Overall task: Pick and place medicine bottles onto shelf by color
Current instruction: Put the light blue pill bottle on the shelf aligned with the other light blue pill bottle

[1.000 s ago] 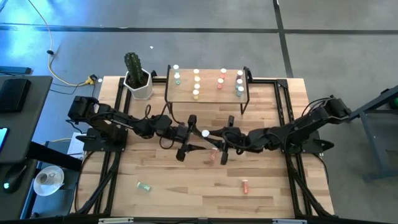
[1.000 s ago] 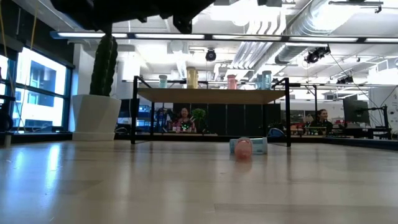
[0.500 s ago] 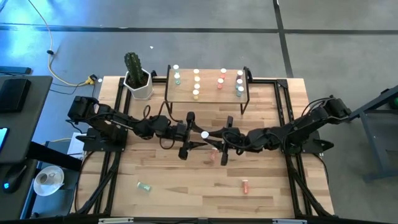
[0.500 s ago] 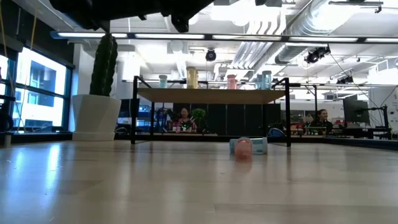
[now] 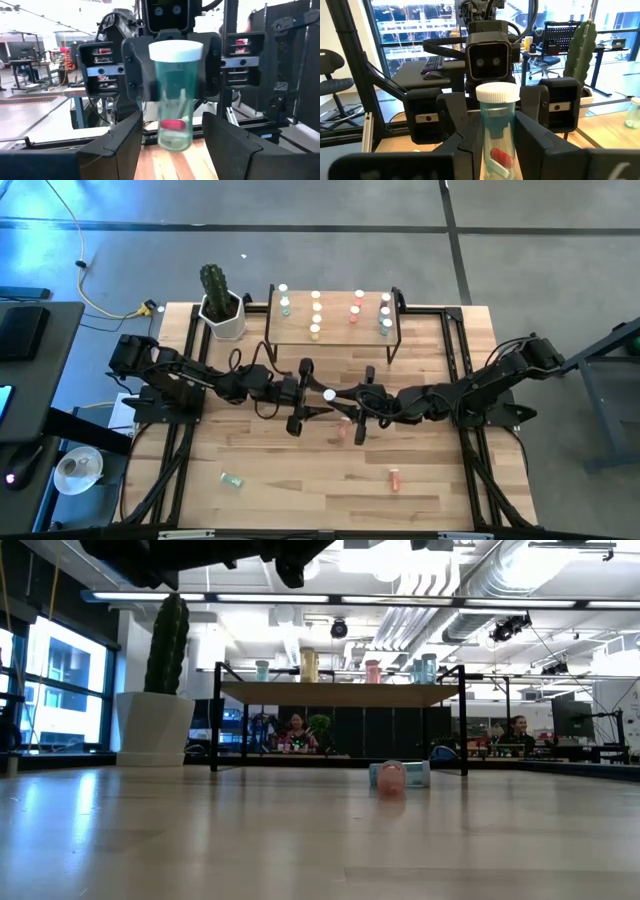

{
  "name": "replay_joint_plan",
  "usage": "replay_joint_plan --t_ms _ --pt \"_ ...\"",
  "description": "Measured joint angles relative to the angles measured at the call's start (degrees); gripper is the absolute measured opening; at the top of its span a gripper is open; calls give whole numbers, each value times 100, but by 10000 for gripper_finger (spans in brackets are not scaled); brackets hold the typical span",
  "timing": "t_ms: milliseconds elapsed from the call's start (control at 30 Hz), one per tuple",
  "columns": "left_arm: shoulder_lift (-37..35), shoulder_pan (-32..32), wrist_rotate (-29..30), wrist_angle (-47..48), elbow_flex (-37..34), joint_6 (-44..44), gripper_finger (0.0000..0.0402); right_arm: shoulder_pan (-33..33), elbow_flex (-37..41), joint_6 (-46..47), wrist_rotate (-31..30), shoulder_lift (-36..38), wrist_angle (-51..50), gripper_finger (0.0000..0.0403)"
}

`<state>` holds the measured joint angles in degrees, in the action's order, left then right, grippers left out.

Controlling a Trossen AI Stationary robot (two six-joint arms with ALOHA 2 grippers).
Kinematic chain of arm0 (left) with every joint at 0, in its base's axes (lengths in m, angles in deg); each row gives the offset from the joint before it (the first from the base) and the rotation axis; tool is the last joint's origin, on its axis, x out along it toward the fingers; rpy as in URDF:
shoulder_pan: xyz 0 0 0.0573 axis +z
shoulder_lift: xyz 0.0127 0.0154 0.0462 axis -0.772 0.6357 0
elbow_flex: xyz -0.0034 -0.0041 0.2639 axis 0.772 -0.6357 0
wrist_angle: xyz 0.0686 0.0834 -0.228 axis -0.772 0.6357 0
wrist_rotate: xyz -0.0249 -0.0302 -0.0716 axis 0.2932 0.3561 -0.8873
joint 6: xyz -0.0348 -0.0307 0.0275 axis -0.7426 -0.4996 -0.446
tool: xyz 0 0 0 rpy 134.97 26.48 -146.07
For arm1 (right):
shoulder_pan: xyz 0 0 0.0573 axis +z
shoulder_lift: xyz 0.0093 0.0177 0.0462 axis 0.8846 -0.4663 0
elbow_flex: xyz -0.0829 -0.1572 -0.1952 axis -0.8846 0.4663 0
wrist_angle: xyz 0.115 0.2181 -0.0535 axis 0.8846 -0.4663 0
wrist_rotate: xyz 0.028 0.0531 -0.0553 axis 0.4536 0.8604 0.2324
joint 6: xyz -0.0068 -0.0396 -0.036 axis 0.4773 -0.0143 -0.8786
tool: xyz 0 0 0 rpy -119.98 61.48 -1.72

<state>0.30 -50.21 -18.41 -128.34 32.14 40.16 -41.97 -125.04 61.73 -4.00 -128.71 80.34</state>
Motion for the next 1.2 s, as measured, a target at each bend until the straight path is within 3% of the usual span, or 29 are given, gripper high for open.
replay_joint_plan --t_ms 200,733,1200 --pt "0 0 249 -56 0 -55 185 0 0 -4 56 -2 1 76" --pt "0 2 154 -50 0 -55 93 -72 0 -26 34 0 -27 76" --pt "0 4 154 -45 -2 -49 88 -179 0 -135 73 7 -80 76"
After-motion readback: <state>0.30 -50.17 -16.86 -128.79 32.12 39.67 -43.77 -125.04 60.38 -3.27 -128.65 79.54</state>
